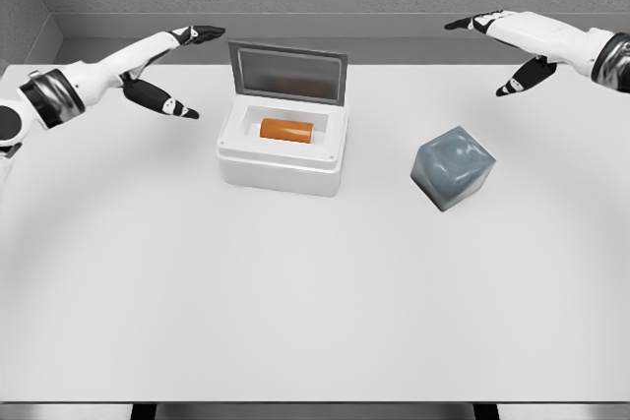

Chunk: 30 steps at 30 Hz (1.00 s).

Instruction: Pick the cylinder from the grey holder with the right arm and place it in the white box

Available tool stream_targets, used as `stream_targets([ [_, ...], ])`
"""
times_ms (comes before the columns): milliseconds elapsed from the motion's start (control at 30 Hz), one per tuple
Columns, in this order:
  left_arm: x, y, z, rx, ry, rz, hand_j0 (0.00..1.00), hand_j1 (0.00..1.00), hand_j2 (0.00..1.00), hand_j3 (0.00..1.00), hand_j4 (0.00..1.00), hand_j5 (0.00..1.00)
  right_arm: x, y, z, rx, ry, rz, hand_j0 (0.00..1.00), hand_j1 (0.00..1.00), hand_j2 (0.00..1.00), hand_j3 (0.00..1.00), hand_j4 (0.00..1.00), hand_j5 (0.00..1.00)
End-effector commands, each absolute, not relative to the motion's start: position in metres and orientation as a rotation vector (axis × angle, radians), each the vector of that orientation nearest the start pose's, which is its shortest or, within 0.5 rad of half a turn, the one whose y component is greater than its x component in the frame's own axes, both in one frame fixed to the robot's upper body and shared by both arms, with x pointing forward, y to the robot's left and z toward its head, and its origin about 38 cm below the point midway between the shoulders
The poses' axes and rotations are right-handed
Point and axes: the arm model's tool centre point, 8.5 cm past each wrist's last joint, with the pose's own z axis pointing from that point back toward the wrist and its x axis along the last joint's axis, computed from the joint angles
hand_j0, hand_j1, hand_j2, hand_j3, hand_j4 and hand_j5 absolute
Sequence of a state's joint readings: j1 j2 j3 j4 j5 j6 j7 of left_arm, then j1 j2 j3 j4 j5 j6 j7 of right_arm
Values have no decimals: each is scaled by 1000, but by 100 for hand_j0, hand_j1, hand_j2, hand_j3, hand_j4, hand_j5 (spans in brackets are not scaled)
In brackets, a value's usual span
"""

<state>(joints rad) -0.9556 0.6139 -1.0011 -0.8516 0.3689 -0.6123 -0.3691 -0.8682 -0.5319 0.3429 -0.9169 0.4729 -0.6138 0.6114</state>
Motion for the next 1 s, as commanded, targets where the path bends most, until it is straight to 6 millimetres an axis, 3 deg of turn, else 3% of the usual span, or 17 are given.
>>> stream_targets([
  [0,530,298,203,2,-1680,-1260,100,100,100,100,100,100,533,-341,252,-494,-1468,1657,100,100,100,100,100,100],
  [500,539,285,202,7,-1657,-1250,100,100,100,100,100,100,534,-341,259,-504,-1478,1657,100,100,100,100,100,100],
  [733,543,264,198,10,-1641,-1312,100,100,100,100,100,100,534,-341,260,-506,-1479,1659,100,100,100,100,100,100],
  [967,541,265,199,8,-1647,-1317,100,100,100,100,100,100,535,-341,261,-510,-1481,1661,100,100,100,100,100,100],
])
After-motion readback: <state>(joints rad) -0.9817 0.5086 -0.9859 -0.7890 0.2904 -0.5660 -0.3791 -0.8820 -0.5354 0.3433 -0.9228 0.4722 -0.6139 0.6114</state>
